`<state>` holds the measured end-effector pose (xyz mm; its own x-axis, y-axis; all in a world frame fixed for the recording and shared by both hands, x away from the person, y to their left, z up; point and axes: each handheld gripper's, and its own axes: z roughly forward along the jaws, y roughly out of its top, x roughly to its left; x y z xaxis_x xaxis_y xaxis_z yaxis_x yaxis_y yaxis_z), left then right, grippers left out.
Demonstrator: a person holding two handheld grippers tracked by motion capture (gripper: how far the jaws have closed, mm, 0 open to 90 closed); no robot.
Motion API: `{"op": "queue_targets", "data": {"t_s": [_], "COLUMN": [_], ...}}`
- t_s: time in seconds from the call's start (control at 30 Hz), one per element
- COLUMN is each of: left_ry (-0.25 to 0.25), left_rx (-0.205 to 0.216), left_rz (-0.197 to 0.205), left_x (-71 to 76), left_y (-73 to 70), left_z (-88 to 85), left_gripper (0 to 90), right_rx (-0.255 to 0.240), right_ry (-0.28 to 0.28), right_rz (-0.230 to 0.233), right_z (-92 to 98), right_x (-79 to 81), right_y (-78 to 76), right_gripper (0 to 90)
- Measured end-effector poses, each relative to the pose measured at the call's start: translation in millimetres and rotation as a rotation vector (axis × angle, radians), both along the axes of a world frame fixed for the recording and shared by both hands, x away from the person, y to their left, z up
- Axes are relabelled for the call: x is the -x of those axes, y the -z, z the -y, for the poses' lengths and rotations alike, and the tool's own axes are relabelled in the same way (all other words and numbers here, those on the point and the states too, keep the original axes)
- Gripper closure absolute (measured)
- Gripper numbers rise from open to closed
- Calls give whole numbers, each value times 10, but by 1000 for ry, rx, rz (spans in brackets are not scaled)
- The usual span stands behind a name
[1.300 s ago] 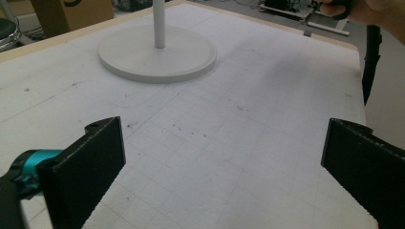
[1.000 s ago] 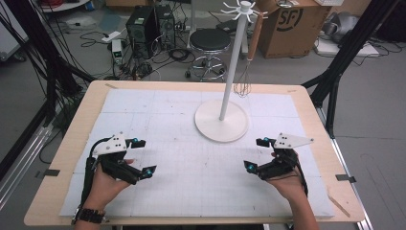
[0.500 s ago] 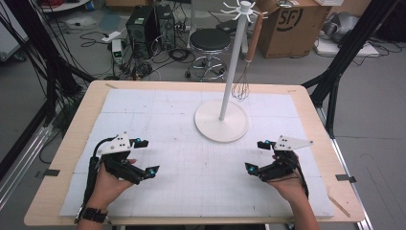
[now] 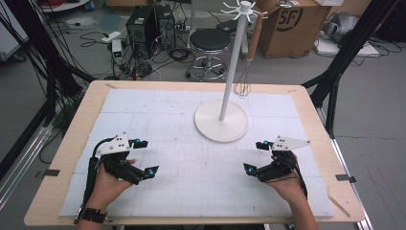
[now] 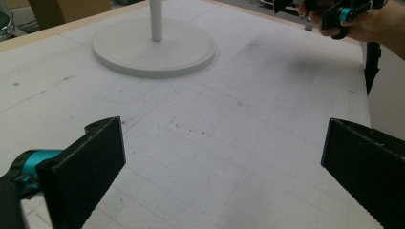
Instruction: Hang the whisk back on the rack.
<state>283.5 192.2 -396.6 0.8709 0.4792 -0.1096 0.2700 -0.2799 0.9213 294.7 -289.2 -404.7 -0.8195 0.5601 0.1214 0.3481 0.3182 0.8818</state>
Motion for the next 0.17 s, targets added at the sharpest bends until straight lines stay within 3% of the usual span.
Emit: {"op": "queue_targets", "data": {"t_s": [0.17], "left_ry": [-5], "left_rx": [-2], "left_rz": [6], "left_x": [5], "left_y": [-16], "left_z": [0], "left_gripper": [17], "right_rx": [-6], "right_ry": [-4], "right_rz": [0], "right_z": [-2], "right_x": [12], "right_y": [-9], "right_gripper": [2]}}
